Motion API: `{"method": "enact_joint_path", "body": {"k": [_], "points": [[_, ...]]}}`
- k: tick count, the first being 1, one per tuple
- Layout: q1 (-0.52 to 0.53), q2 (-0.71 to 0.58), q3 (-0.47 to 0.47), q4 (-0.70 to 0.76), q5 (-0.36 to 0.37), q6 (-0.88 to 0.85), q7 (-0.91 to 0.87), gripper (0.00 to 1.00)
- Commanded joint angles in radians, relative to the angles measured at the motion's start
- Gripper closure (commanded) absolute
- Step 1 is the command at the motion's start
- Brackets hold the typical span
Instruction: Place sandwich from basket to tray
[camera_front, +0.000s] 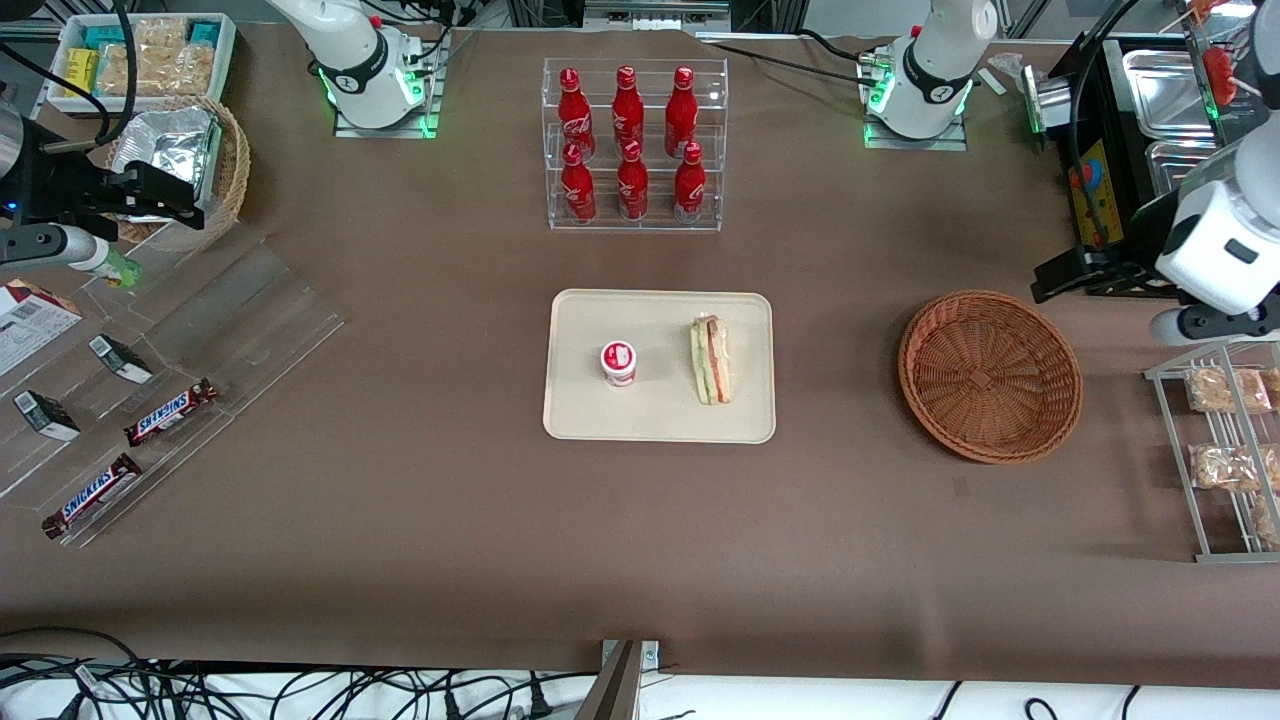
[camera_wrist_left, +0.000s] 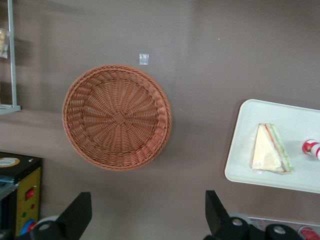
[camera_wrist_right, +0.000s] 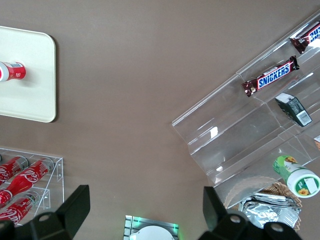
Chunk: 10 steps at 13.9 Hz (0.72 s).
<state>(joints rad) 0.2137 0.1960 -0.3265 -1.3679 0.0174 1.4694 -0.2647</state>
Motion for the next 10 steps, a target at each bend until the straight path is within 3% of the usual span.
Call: {"method": "enact_joint_path", "body": {"k": [1,4,10], "points": [[-0.082,-0.072,0.119,-0.054,-0.027,-0.015,0.088,0.0],[-0.148,-0.11,0.207,-0.085,-0.027,-0.014,0.159,0.0],[-0.146,-0.104,0.213,-0.085,-0.024,-0.015,0.312,0.0]]}}
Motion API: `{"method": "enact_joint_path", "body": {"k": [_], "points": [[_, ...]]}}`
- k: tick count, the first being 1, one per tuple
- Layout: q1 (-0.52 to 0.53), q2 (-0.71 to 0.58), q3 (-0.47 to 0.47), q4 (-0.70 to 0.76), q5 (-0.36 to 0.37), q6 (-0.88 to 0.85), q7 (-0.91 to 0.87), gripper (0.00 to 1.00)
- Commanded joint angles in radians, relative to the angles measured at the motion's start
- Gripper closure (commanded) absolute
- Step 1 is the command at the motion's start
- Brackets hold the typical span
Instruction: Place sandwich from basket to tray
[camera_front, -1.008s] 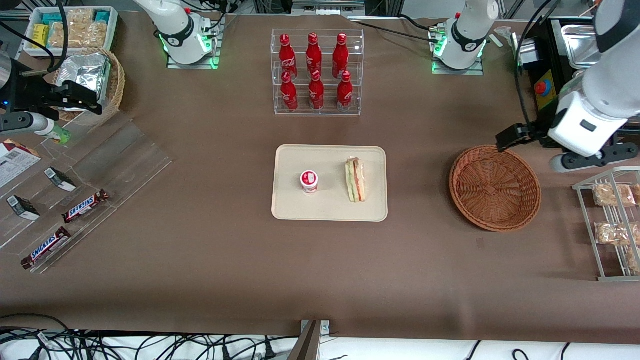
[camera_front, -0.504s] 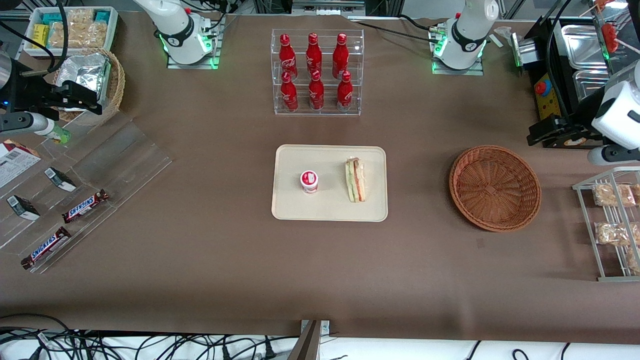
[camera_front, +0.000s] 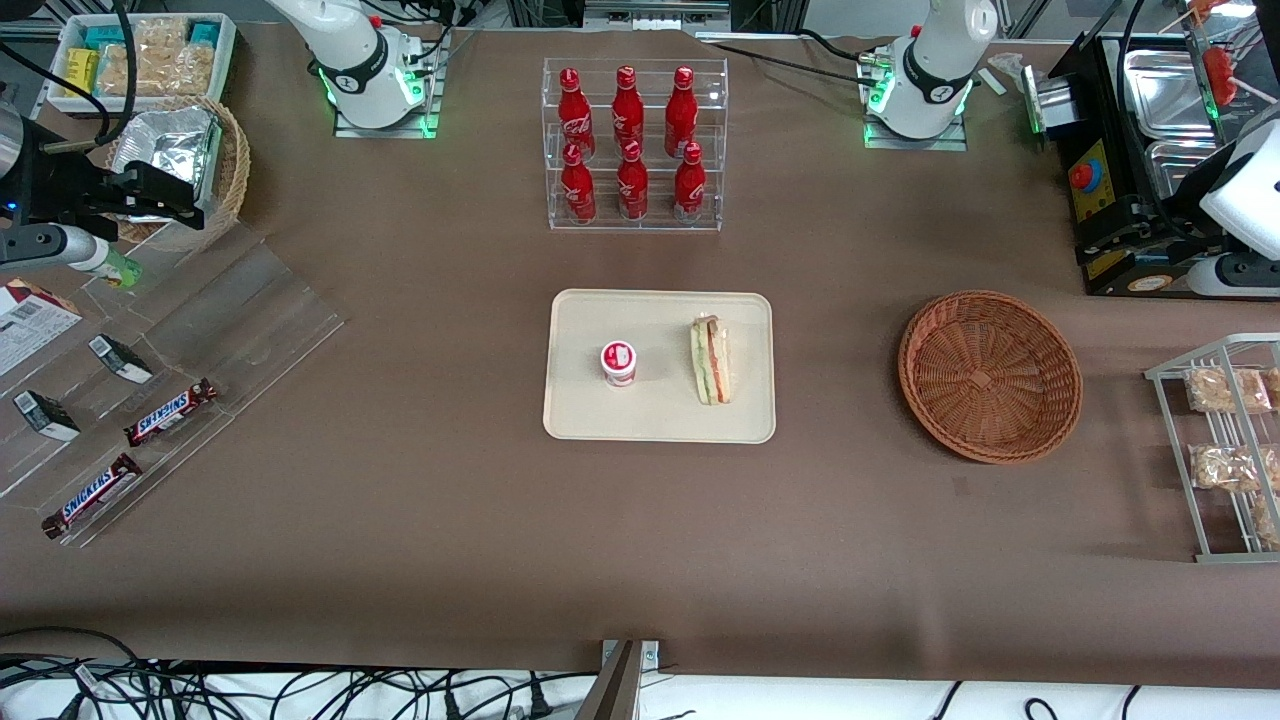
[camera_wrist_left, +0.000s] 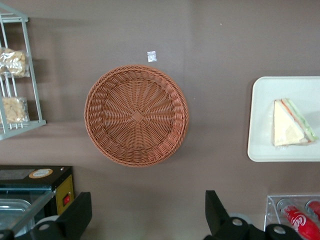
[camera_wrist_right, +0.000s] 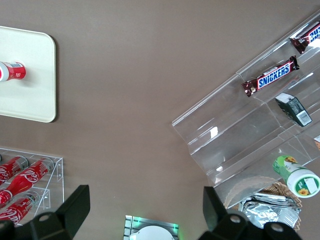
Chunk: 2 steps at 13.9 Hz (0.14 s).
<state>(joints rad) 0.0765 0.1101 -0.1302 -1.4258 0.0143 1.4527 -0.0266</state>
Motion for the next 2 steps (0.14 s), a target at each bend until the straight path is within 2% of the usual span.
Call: {"method": "enact_joint_path", "body": {"k": [1,2], "points": [[-0.009,-0.012,0.015,-0.018,-0.02,0.002,0.121,0.0],[-0.006,-0.01,0.015,-0.013,-0.02,0.0,0.135,0.0]]}}
